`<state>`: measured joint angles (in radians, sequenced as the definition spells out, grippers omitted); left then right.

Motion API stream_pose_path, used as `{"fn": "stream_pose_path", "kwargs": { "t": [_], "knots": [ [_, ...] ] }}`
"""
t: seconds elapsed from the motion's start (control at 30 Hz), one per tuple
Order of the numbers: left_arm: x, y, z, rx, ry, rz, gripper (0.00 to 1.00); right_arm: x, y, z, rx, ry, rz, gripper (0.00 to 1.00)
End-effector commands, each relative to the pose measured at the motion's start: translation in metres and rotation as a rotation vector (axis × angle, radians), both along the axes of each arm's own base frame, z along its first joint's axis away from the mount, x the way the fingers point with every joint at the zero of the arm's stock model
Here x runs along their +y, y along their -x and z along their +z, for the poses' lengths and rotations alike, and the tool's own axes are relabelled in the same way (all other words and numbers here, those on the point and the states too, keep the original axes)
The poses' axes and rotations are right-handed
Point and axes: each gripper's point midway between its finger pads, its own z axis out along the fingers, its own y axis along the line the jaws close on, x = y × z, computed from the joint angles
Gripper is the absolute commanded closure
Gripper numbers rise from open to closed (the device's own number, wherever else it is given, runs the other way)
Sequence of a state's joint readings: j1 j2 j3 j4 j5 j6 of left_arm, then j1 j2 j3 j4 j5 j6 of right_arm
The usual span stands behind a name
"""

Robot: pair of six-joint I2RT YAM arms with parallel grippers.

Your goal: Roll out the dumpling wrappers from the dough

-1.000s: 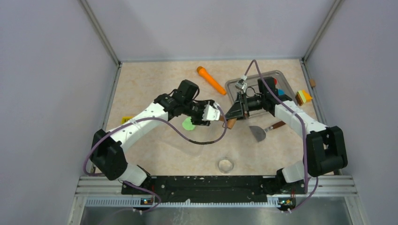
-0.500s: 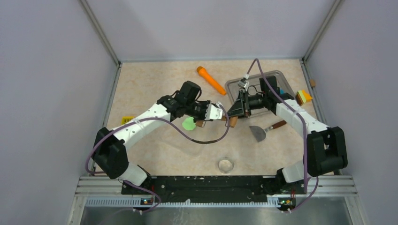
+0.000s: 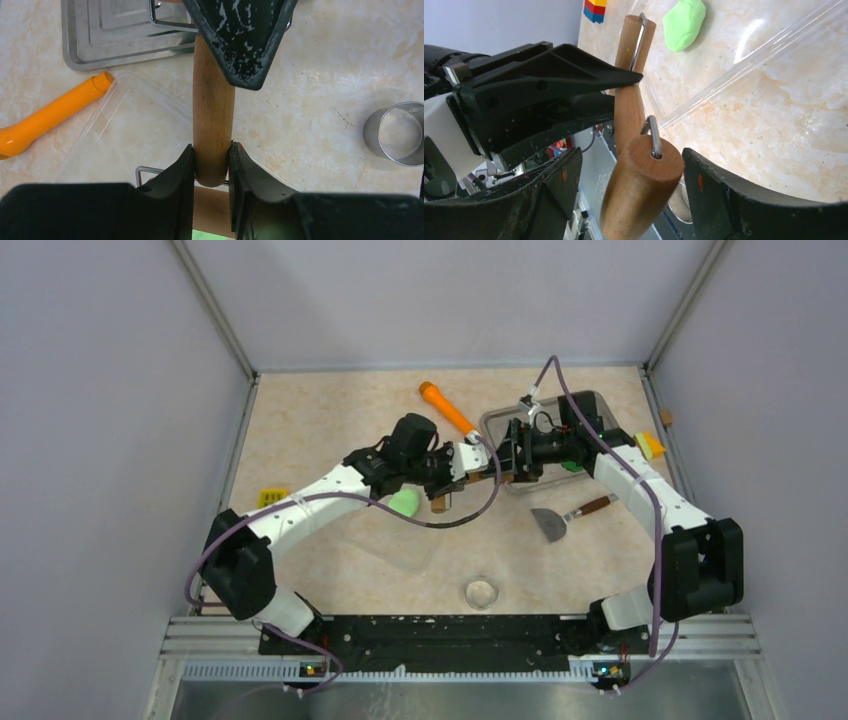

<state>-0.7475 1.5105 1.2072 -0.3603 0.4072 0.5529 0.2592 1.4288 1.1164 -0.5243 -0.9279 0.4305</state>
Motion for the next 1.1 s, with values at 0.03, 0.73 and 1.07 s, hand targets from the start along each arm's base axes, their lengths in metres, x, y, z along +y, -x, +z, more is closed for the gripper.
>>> {"fn": "stream_pose_path", "kwargs": {
  "t": [0.03, 0.73, 1.07],
  "knots": [
    [-0.028, -0.011, 0.035, -0.040, 0.118, 0.019, 1.00, 0.002, -0.017, 0.009, -0.050, -0.019, -0.029, 0.29],
    [-0.043, -0.014, 0.034, -0.067, 0.101, 0.013, 1.00, 0.006, -0.013, 0.011, -0.008, -0.077, -0.011, 0.41],
    [-0.045, -0.016, 0.030, -0.071, 0.097, 0.022, 1.00, 0.004, -0.013, 0.007, 0.013, -0.083, -0.019, 0.64]
  ]
}}
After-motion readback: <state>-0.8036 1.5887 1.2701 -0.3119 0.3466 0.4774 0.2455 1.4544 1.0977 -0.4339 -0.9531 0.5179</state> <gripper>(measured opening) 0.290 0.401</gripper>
